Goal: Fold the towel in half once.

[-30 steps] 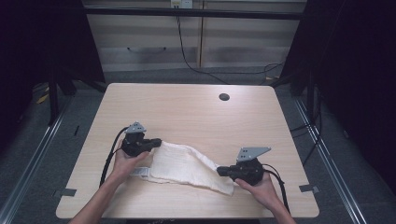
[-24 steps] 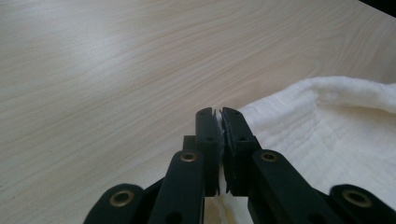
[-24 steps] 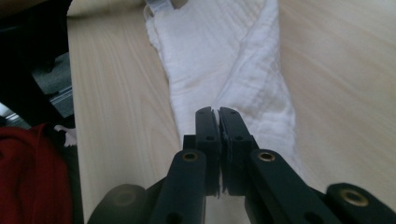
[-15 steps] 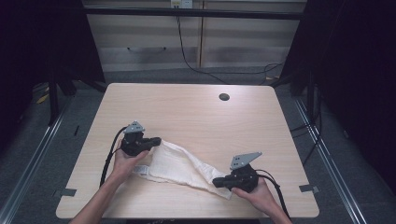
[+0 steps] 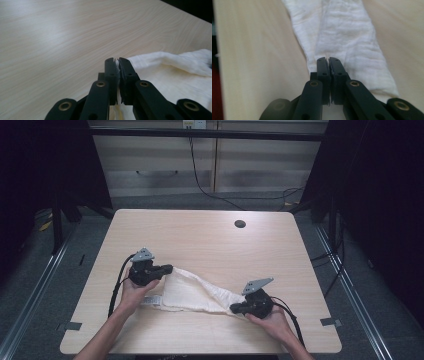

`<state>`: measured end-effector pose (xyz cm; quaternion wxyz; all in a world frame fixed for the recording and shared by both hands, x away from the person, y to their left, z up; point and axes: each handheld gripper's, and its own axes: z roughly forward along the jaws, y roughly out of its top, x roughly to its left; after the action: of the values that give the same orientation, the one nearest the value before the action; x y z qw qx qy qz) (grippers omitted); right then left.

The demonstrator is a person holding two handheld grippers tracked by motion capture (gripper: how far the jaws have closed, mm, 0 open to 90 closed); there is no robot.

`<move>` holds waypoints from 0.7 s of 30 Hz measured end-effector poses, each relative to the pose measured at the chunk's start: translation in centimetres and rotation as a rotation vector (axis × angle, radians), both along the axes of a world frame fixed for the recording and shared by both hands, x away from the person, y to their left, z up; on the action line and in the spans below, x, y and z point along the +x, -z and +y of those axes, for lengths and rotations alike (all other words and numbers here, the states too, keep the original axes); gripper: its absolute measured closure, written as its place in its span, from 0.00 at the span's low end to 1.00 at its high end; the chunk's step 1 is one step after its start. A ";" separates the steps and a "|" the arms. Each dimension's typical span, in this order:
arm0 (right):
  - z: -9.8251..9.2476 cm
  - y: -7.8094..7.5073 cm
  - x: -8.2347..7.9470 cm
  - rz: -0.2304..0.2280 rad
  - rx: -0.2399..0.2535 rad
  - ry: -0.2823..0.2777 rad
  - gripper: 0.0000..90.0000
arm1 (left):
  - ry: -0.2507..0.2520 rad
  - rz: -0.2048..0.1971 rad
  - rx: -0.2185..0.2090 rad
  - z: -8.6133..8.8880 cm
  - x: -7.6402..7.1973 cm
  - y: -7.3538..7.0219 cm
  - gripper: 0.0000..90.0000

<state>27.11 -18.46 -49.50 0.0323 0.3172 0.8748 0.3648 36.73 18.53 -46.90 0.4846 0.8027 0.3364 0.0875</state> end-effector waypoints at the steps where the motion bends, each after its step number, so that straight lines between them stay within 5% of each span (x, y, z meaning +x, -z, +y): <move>1: 0.0 0.0 0.0 0.000 0.000 0.000 0.97 | 0.007 -0.008 0.004 -0.2 0.0 -0.2 0.95; 9: -1.3 0.0 2.5 -0.009 -0.020 0.066 0.97 | 0.028 -0.039 -0.014 -1.1 -0.4 -1.1 0.95; 21: -1.6 0.2 2.8 -0.018 -0.001 0.098 0.98 | 0.143 -0.079 0.069 -0.8 -3.8 -1.5 0.95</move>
<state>29.92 -20.03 -49.73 0.0580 0.3562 0.8582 0.3651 32.96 17.69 -45.40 0.4747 0.8367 0.2556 0.0959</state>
